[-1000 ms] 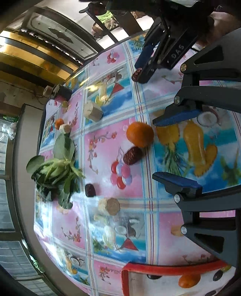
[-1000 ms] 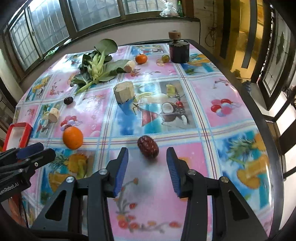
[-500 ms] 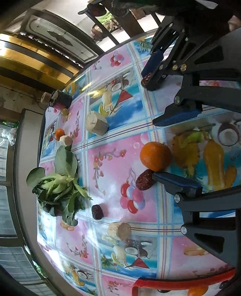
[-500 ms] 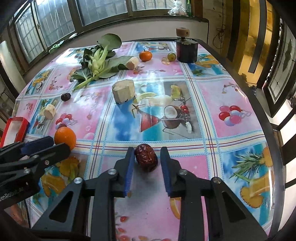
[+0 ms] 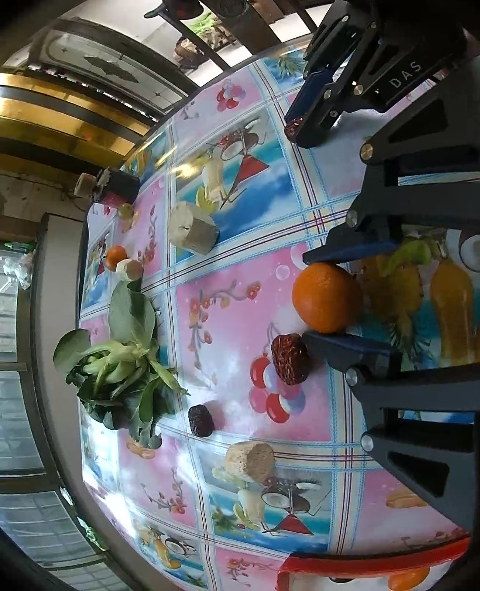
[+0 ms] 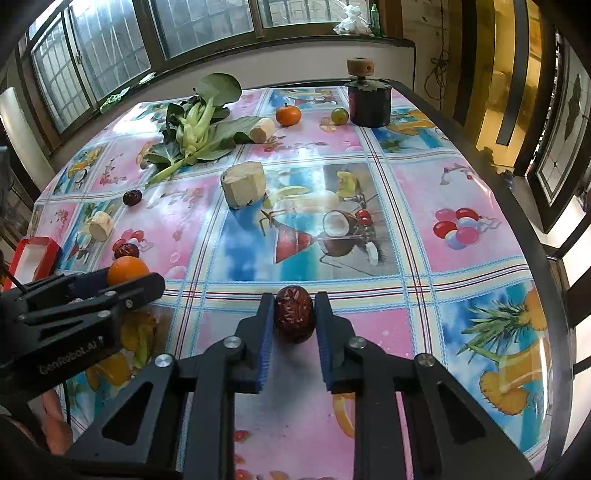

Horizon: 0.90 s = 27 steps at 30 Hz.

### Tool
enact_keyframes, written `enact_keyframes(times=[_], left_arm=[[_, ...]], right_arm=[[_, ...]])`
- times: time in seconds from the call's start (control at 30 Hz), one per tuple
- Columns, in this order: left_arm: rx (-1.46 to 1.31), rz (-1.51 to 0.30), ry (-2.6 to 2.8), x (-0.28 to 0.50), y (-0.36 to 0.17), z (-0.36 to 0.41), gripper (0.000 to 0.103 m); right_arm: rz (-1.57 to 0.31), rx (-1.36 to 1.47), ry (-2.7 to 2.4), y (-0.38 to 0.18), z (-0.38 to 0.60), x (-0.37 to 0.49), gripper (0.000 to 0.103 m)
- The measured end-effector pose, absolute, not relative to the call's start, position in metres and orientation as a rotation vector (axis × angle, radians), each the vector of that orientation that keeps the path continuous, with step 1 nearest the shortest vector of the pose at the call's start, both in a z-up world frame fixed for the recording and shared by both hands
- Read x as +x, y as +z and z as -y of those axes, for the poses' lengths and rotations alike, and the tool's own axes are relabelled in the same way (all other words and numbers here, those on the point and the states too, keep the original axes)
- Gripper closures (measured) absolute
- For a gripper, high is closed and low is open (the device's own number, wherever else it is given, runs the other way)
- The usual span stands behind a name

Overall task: Organize fruits
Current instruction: 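Close the right tool on another red date while the left tool grasps an orange, then carry the date in the right tool over the tray while the left tool carries the orange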

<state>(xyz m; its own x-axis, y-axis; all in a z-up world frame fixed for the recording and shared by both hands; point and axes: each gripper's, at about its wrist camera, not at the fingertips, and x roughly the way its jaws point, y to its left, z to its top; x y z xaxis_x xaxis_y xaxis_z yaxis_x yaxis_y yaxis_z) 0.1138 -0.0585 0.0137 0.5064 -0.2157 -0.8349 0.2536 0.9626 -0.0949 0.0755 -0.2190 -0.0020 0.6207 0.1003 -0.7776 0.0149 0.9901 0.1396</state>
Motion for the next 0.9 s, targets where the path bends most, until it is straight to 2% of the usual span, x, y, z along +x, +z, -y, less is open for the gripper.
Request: enact_keyframes(times=[0.9], left_arm=[[-0.033,-0.984,-0.260,0.085,0.032,0.033,0.068]], right_arm=[[-0.903,0.214,0.072,0.000,0.221,0.058,0.080]])
